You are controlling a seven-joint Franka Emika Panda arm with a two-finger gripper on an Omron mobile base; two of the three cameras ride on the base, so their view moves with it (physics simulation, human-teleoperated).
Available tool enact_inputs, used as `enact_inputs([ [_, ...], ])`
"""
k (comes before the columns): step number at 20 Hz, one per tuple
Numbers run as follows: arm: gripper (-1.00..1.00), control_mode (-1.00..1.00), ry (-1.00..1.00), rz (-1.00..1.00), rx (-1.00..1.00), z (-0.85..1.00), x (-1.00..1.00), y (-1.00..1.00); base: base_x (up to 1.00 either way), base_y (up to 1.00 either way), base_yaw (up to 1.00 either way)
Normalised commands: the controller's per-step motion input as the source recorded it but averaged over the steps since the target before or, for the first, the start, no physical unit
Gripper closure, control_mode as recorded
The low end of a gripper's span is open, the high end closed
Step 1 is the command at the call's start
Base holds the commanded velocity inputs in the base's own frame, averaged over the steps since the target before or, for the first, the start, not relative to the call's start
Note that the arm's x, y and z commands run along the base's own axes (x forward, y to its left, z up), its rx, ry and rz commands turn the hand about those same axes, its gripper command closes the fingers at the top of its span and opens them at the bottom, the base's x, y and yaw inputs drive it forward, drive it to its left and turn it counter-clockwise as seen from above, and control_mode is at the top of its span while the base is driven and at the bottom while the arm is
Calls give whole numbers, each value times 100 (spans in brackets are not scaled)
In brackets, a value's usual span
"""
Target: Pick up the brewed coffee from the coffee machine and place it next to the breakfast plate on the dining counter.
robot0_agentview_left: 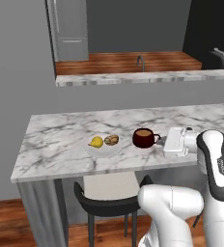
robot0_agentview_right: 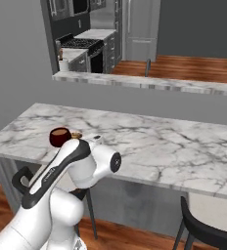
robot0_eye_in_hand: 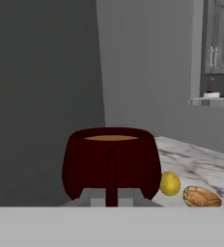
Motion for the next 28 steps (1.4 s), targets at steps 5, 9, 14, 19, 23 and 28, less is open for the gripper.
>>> enact_inputs([
  [5,100,-100,8,0,0,0,66,-21,0,0,0],
  [9,100,-100,2,0,0,-9,56,-21,0,0,0],
  [14,100,-100,1,0,-1,-10,49,-35,0,0,0],
  [19,100,-100,0,0,-2,-10,42,-27,0,0,0],
  [23,100,-100,0,0,-10,-16,37,-8,0,0,0],
  [28,100,-100,0,0,-18,-34,28,0,0,0,0],
])
